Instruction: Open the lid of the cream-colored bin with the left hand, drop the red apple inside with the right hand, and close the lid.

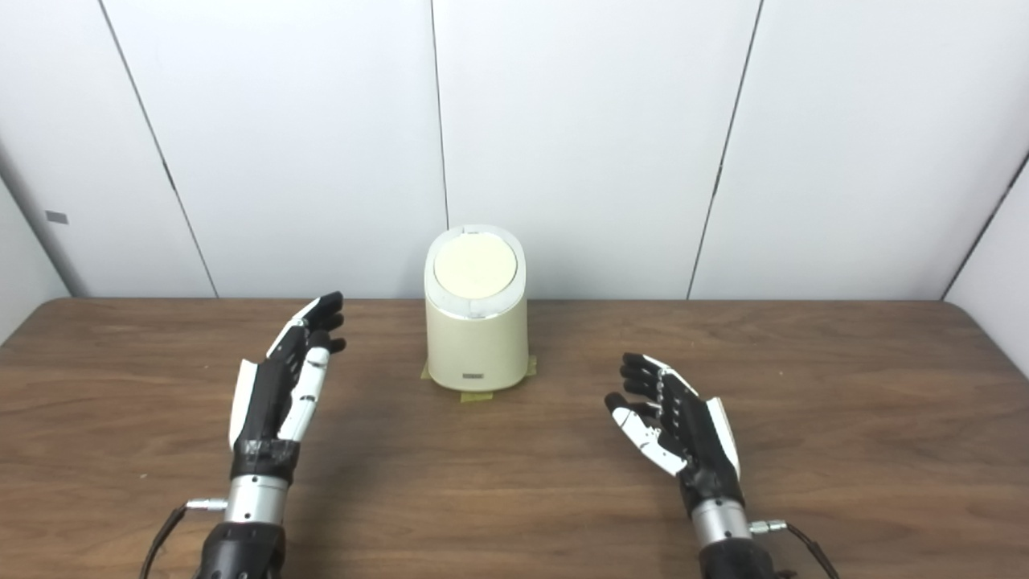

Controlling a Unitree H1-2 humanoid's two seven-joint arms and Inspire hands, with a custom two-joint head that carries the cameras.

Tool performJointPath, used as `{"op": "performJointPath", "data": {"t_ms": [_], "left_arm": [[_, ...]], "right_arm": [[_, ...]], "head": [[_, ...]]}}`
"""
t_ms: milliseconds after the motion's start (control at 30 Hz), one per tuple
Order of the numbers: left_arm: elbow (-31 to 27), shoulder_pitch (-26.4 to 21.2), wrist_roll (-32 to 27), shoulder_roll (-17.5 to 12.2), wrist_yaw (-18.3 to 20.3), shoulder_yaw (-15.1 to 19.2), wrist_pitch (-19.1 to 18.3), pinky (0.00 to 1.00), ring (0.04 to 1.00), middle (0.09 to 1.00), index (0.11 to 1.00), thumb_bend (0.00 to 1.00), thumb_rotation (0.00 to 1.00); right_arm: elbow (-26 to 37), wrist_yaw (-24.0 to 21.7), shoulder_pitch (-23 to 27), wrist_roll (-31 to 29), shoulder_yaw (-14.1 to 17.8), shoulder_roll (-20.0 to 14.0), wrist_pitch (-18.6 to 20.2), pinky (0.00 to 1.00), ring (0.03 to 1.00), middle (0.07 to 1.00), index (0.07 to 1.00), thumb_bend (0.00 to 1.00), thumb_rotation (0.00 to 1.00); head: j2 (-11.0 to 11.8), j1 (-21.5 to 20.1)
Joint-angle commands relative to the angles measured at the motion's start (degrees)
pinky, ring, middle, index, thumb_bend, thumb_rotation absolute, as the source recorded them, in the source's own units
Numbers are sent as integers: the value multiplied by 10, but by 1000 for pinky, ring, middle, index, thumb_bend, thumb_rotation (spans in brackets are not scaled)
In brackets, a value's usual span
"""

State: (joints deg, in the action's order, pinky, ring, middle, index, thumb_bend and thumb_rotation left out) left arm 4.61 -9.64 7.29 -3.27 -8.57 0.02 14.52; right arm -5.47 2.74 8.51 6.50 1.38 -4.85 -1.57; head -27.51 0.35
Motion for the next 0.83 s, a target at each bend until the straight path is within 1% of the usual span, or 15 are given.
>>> {"op": "performJointPath", "data": {"t_ms": [0,100,133,200,267,333,400,467,567,667,767,800], "left_arm": [[-5,-13,-1,-4,-1,7,24,783,852,864,838,209,750],[1,-2,-16,-7,5,17,26,798,863,871,851,203,727],[3,2,-31,-5,9,22,26,797,864,872,854,203,709],[15,5,-66,-2,17,34,28,796,870,876,856,202,648],[26,6,-93,-2,27,45,25,817,885,888,865,202,651],[37,5,-105,-5,34,53,25,831,890,892,870,195,658],[49,5,-108,-7,39,56,28,829,886,888,874,201,642],[63,3,-106,-9,42,55,33,820,880,886,870,205,638],[76,1,-101,-9,45,55,37,814,874,880,859,201,675],[80,2,-95,-8,44,55,34,812,877,881,861,212,687],[76,4,-90,-6,42,54,25,808,873,876,857,213,689],[76,4,-88,-5,41,53,24,808,873,877,858,211,689]], "right_arm": [[13,3,18,-7,5,0,-16,672,767,774,769,213,364],[5,7,19,4,1,-4,-30,664,758,766,765,205,345],[5,9,19,10,0,-5,-32,660,755,762,763,202,338],[5,8,19,1,4,-2,-27,665,758,764,762,201,338],[2,4,20,-16,9,3,-21,683,771,777,768,206,336],[-1,8,22,-19,12,5,-18,676,764,772,761,206,291],[-3,12,24,-19,16,6,-9,677,763,772,763,210,282],[-8,13,27,-19,18,7,-8,681,766,774,769,207,270],[-14,17,28,-7,15,4,-10,672,756,769,768,212,259],[-13,25,27,20,7,0,-2,641,742,762,770,211,331],[-13,41,27,46,4,0,1,630,725,739,740,226,273],[-12,51,26,60,3,-1,-1,615,702,715,708,249,227]], "head": [[1,2],[1,2],[1,2],[5,-4],[5,-5],[5,-6],[5,-5],[5,-5],[6,-5],[4,-4],[4,-4],[3,-3]]}}
